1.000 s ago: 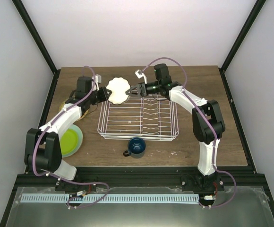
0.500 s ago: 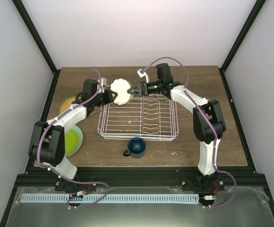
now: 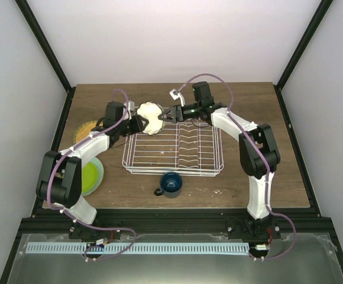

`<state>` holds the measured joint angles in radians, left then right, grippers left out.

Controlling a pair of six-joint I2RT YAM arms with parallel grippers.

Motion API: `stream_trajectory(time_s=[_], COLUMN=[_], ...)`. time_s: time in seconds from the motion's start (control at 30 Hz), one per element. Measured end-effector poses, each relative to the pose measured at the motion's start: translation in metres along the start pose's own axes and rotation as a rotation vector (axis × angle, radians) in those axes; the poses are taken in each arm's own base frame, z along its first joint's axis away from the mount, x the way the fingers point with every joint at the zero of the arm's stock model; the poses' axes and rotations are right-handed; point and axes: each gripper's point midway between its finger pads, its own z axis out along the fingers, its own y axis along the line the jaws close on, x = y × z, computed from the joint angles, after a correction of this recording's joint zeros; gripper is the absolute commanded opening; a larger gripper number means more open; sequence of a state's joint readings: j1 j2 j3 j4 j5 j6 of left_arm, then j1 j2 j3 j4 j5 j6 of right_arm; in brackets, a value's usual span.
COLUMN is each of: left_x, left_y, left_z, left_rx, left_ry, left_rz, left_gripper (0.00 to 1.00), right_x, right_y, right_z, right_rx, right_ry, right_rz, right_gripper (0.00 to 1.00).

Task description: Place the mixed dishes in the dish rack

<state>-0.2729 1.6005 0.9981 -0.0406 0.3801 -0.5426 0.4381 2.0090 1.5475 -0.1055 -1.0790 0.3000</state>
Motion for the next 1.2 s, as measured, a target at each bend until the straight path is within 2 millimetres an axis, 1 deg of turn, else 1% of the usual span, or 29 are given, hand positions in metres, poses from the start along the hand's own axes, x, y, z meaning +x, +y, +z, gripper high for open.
stream_trajectory(time_s=[0.13, 0.33, 0.5, 0.73, 0.9, 0.97, 1.03, 1.13, 1.17, 1.2], left_x=[0.003, 0.007, 0.010, 0.005, 0.001, 0.000, -0.002, -0.012, -0.017, -0.023], left_y=[0.000, 0.003, 0.006, 0.008, 0.011, 0.011, 0.007, -0.004, -0.008, -0.014], left_z=[0.000, 0.000, -0.001, -0.007, -0.017, -0.020, -0.023, -0.029, -0.032, -0.036], left_rx=[-0.001, -0.012, -0.021, -0.045, -0.057, -0.058, -0.052, -0.034, -0.026, -0.018], left_ry=[0.011, 0.027, 0.044, 0.061, 0.055, 0.053, 0.050, 0.031, 0.020, 0.007], left_rz=[0.014, 0.024, 0.034, 0.066, 0.070, 0.071, 0.073, 0.082, 0.086, 0.092], left_gripper=[0.56, 0.65, 0.79, 0.83, 0.84, 0.84, 0.84, 0.84, 0.85, 0.89], right_x=[0.006, 0.013, 0.017, 0.019, 0.027, 0.028, 0.029, 0.032, 0.032, 0.033], right_y=[-0.003, -0.008, -0.014, -0.020, -0.038, -0.042, -0.046, -0.049, -0.049, -0.050], right_z=[0.005, 0.010, 0.012, 0.013, 0.011, 0.010, 0.009, 0.007, 0.007, 0.006], right_rx=[0.014, 0.034, 0.061, 0.107, 0.191, 0.214, 0.231, 0.254, 0.260, 0.269], right_ry=[0.014, 0.034, 0.043, 0.051, 0.066, 0.069, 0.071, 0.083, 0.089, 0.096], right_rz=[-0.004, 0.001, 0.006, -0.008, 0.027, 0.034, 0.029, 0.029, 0.027, 0.024], right_gripper=[0.20, 0.20, 0.20, 0.18, 0.18, 0.18, 0.18, 0.18, 0.18, 0.18])
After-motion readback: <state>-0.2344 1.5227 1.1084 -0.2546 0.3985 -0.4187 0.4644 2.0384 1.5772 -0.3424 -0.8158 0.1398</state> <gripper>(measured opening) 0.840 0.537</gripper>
